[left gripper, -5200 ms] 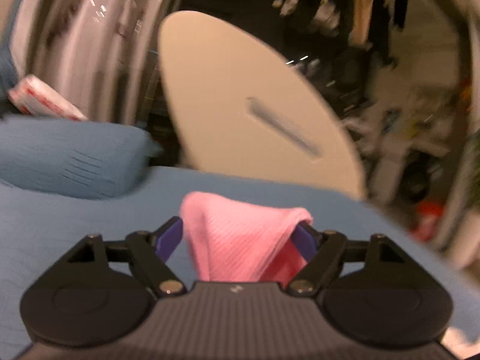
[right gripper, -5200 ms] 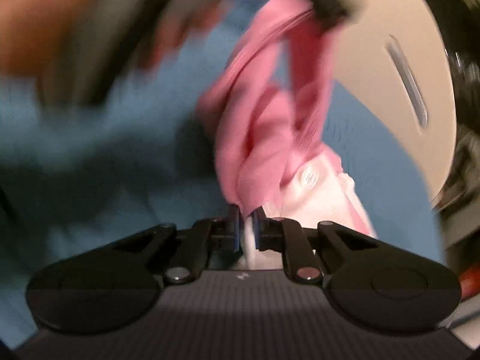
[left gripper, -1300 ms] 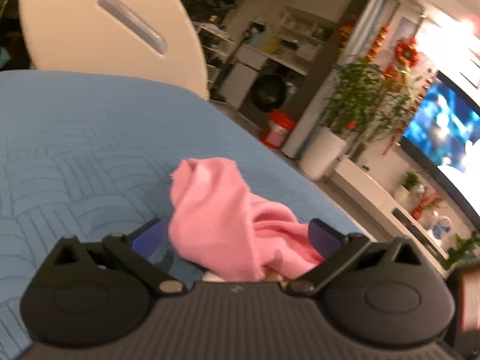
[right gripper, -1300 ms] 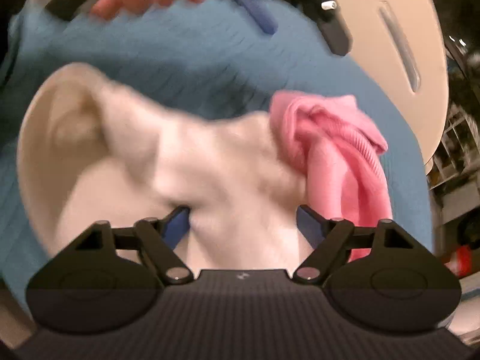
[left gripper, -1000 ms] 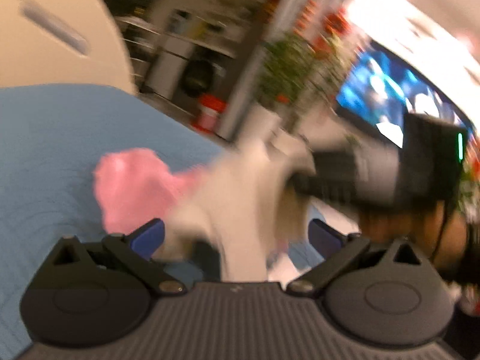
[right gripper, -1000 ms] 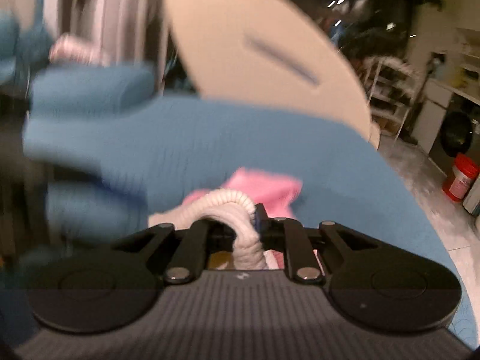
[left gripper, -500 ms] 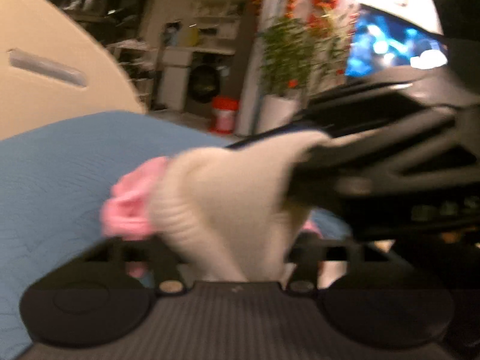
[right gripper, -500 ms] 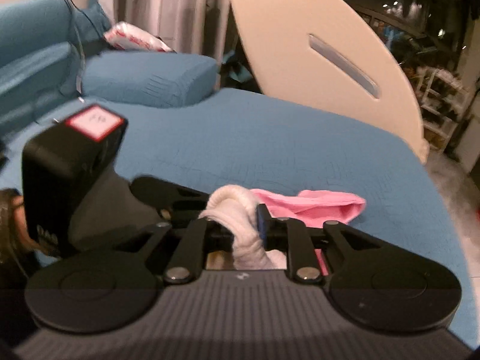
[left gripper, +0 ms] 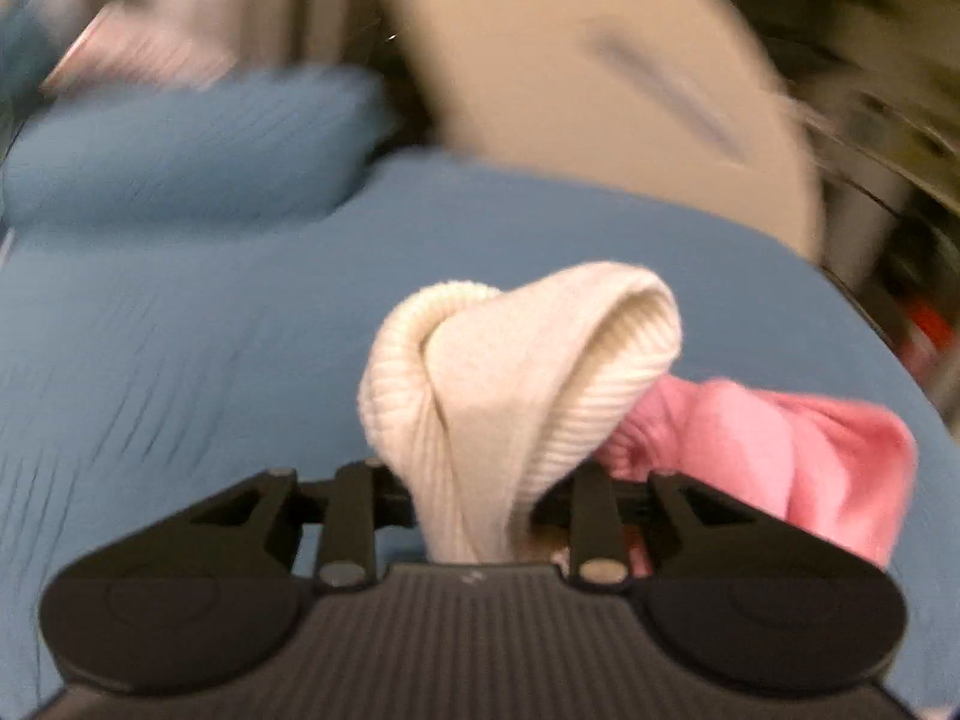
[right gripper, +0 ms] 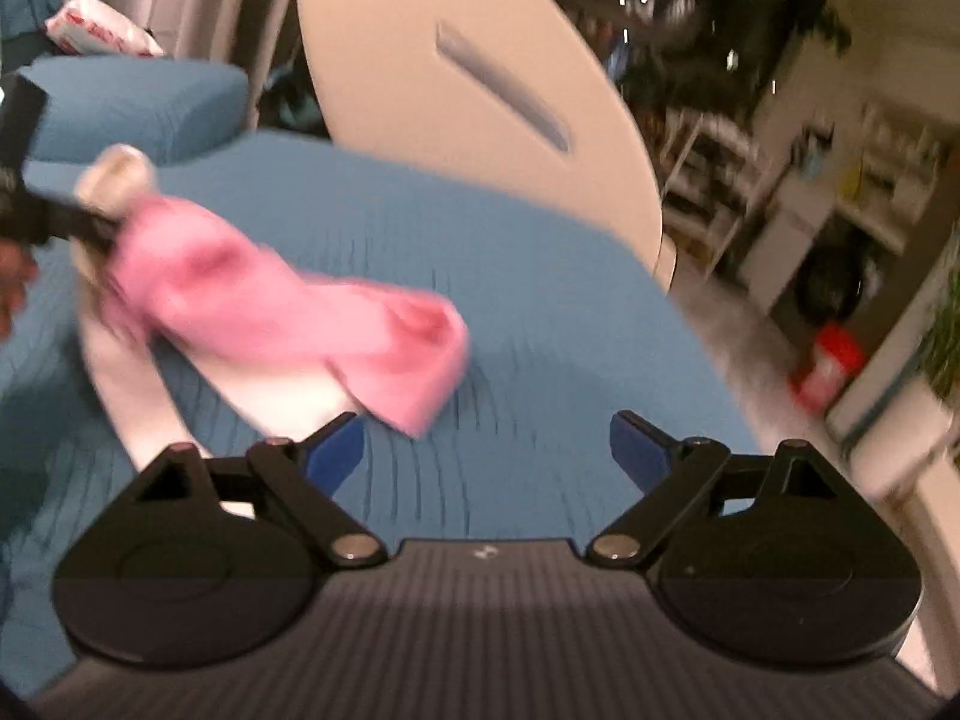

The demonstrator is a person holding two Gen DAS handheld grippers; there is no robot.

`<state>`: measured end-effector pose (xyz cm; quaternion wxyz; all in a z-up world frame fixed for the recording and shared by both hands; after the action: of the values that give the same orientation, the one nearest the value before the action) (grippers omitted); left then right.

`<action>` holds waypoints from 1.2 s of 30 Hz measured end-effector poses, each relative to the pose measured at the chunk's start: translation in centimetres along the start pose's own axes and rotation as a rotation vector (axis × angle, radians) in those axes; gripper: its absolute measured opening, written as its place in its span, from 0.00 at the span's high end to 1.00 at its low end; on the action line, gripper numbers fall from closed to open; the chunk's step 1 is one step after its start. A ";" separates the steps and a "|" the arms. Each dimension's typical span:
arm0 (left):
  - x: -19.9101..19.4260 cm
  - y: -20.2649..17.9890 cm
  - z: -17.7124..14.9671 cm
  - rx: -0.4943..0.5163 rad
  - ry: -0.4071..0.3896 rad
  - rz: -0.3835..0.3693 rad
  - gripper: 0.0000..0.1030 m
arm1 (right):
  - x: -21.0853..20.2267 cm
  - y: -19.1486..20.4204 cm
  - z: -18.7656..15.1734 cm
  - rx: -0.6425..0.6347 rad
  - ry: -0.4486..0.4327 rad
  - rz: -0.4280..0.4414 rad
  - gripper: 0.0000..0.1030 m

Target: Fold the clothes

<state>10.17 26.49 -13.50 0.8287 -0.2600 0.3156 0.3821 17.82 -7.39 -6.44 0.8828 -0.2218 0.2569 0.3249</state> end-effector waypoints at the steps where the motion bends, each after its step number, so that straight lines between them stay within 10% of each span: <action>1: 0.2 0.2 -0.1 -0.026 0.014 -0.006 0.69 | 0.3 0.0 -0.5 0.006 0.011 0.005 0.11; 10: -0.9 -2.7 1.3 0.077 -0.081 0.009 0.67 | 4.5 1.0 -1.0 0.016 0.044 0.077 0.11; 16: -0.6 -1.2 1.2 0.065 -0.065 -0.007 0.67 | 7.8 5.4 -4.9 0.083 0.253 0.208 0.12; 18: -0.7 -0.6 0.7 0.068 -0.078 -0.006 0.67 | 5.7 8.7 -5.4 0.102 0.250 0.342 0.38; 22: -0.4 -0.1 1.2 0.052 -0.083 -0.014 0.66 | -0.3 16.9 -6.5 0.034 0.287 0.787 0.35; 24: -0.4 0.2 1.5 0.027 -0.084 -0.021 0.66 | -2.6 18.3 -5.8 -0.080 0.230 0.874 0.37; 26: 0.0 0.7 1.7 -0.004 -0.074 -0.024 0.66 | -2.3 16.8 -4.0 -0.123 0.142 0.798 0.36; 30: 1.4 1.7 1.4 -0.092 -0.009 -0.034 0.65 | 2.2 9.0 1.4 -0.125 -0.038 0.381 0.22; 33: 2.3 2.2 1.0 -0.142 0.024 -0.041 0.63 | 7.5 4.4 3.5 -0.087 0.009 0.190 0.22; 36: 2.5 2.2 1.0 -0.146 0.026 -0.042 0.63 | 12.7 1.3 3.2 0.166 0.091 0.181 0.22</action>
<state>10.00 29.62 -15.11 0.8112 -0.3314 0.2920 0.3832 26.31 1.13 -11.87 0.8526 -0.1385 0.3414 0.3706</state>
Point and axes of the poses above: each gripper's, at about its wrist camera, not at the fingertips, and x roughly the way its jaws point, y to its left, z to its top, the point moved 9 cm from there along x, roughly the way its jaws point, and after that the axes turned 6 degrees about z, right-handed, at the moved point
